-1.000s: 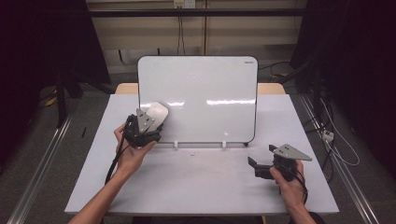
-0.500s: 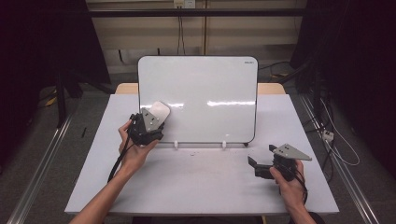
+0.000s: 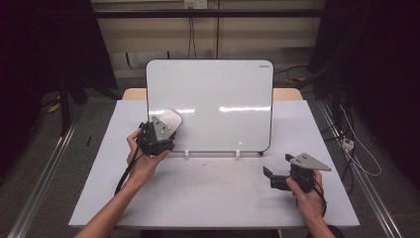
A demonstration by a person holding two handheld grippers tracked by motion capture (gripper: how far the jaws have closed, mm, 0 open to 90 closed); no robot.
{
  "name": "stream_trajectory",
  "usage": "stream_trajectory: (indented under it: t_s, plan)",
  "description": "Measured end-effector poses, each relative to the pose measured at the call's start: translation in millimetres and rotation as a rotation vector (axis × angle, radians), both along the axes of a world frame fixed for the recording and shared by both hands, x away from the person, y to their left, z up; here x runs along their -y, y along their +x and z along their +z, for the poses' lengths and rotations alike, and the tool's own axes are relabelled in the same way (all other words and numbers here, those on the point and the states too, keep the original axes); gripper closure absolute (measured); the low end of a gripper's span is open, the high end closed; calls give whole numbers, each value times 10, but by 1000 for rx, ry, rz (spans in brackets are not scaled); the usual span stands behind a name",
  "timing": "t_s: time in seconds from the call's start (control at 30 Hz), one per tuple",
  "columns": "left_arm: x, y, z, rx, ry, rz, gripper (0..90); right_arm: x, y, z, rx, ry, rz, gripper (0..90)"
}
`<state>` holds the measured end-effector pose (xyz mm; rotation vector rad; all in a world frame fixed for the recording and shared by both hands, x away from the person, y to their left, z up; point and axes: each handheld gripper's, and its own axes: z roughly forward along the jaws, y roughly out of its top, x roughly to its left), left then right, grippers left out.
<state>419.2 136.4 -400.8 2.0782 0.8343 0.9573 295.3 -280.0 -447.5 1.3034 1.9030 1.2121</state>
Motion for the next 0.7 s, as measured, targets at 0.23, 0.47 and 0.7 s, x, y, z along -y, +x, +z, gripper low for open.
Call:
stream_trajectory:
  t_s: [0.23,0.47,0.7]
  plan:
    - [-52,37,-1,-19,-21,2,222,7,8,-6,1,2,4,54]
    - [-94,57,5,-42,-69,-6,90,11,10,-7,0,2,1,54]
    - [-119,44,29,-58,-94,-45,42,15,14,-6,1,-1,-4,54]
